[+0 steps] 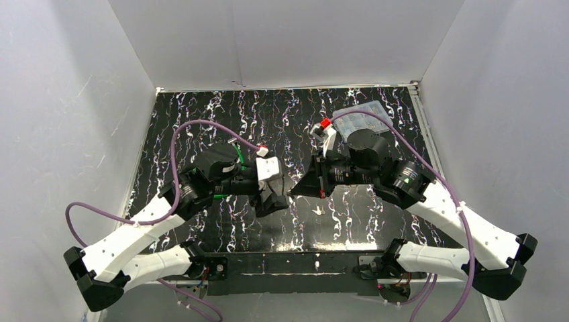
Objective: Unlock with the key
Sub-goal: Pick up the key from the center of the board.
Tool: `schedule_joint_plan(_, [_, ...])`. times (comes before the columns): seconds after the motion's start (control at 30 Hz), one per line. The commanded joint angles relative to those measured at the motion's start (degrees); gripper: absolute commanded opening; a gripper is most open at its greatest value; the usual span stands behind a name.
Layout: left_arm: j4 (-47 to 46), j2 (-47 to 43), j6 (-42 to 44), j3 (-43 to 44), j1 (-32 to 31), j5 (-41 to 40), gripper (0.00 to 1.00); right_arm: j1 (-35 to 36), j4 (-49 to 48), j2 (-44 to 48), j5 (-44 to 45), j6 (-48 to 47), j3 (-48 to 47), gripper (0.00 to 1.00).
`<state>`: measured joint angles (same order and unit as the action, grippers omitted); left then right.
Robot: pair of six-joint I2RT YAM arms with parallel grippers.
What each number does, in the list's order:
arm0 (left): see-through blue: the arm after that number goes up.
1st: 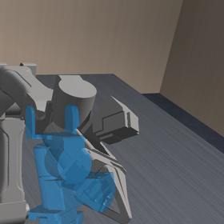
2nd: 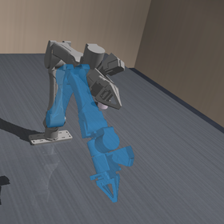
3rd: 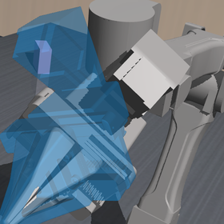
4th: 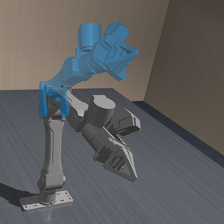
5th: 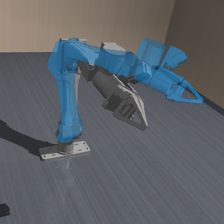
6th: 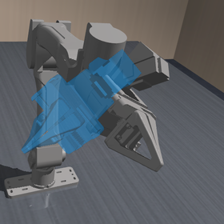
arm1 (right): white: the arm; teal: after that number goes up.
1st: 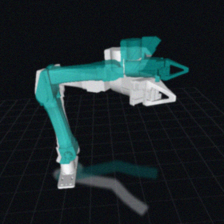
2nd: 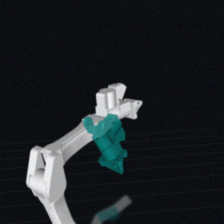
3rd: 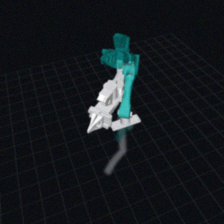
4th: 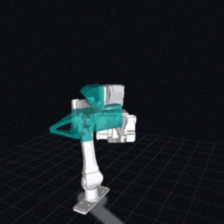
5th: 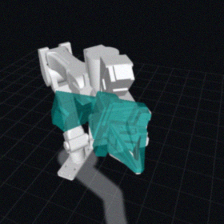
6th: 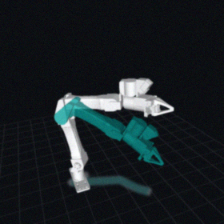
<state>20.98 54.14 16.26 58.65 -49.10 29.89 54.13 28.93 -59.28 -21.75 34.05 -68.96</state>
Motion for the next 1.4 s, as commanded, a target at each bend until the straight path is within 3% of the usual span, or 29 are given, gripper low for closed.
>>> schedule_joint_plan(0.0, [-0.62, -0.61, -2.77, 3.47, -1.65, 3.55, 0.79, 0.36, -7.21, 1.66, -7.97, 0.44, -2.80, 0.01])
schedule_joint_plan(0.17, [-0.22, -0.87, -2.51, 5.29, -1.99, 5.16, 0.47, 0.36, -9.59, 1.95, -11.69, 0.86, -3.54, 0.01])
schedule_joint_plan(0.3, [1.08, -0.82, -3.37, 6.94, -2.26, 9.01, 0.40, 0.36, -10.88, 1.96, -13.06, 1.25, -3.83, 0.01])
schedule_joint_plan(0.43, [2.12, -1.32, -2.42, 7.82, -2.54, 9.11, 0.24, 0.36, -11.57, 2.06, -13.05, 1.43, -4.05, 0.01])
schedule_joint_plan(0.53, [3.79, -1.38, -1.69, 8.55, -2.68, 10.11, 0.18, 0.36, -12.28, 2.34, -12.90, 1.62, -3.74, 0.01])
schedule_joint_plan(0.67, [5.22, -1.81, -1.01, 9.01, -3.00, 10.08, 0.00, 0.36, -12.58, 2.83, -11.57, 1.70, -3.44, 0.01])
schedule_joint_plan(1.3, [10.65, -2.07, 1.74, 12.55, -3.12, 8.94, 0.00, 0.19, -6.51, 4.77, -3.09, -0.46, -1.97, 0.01])
schedule_joint_plan(1.37, [10.86, -1.82, 1.02, 13.18, -3.12, 8.43, 0.00, 0.19, -5.17, 4.71, -2.43, -1.53, -1.89, 0.12])
